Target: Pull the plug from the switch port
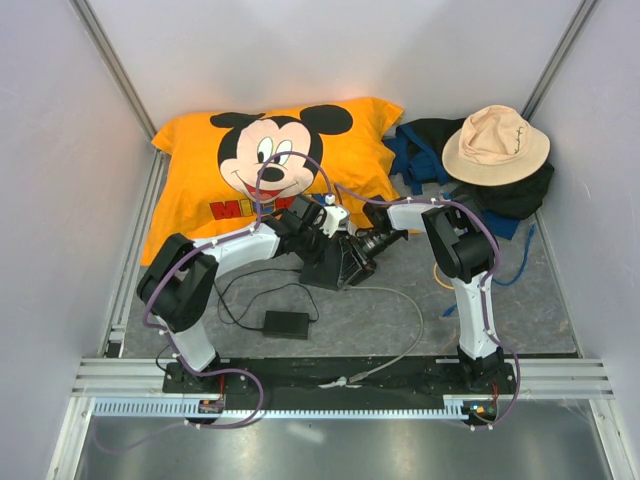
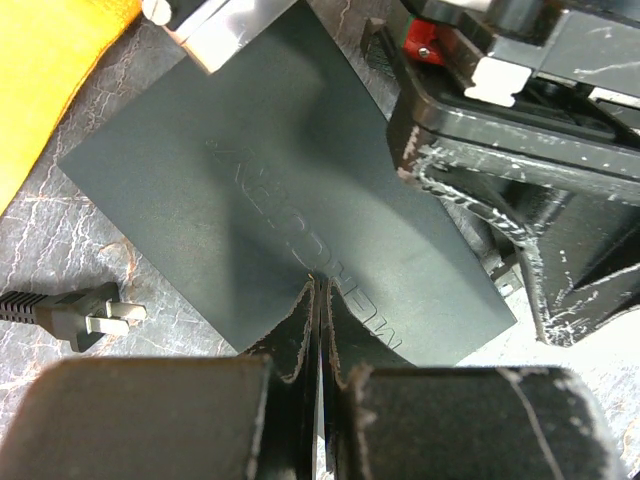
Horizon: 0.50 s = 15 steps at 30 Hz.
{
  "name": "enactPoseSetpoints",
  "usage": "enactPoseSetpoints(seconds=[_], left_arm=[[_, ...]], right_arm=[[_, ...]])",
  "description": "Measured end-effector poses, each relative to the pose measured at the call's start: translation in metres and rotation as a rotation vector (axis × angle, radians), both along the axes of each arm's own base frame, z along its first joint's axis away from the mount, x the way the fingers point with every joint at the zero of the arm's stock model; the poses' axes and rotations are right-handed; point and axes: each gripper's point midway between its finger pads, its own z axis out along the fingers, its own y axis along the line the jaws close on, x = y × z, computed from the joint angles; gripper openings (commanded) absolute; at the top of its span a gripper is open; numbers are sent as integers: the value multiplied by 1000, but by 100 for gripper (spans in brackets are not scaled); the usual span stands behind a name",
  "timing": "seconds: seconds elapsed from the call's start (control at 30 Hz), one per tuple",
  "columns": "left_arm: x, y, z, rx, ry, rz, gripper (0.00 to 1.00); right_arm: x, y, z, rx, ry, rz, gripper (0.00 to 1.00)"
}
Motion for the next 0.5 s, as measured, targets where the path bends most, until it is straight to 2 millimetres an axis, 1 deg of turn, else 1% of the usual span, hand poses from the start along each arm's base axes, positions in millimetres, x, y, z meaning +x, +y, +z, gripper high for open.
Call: enactPoseSetpoints(seconds=[0.2,0.5], left_arm=[[0,1,0,2,-3,-5,2],[0,1,0,2,-4,-6,2]], right_arm=[[4,2,-2,0,-11,-9,49],[5,2,-5,-34,26,-41,44]])
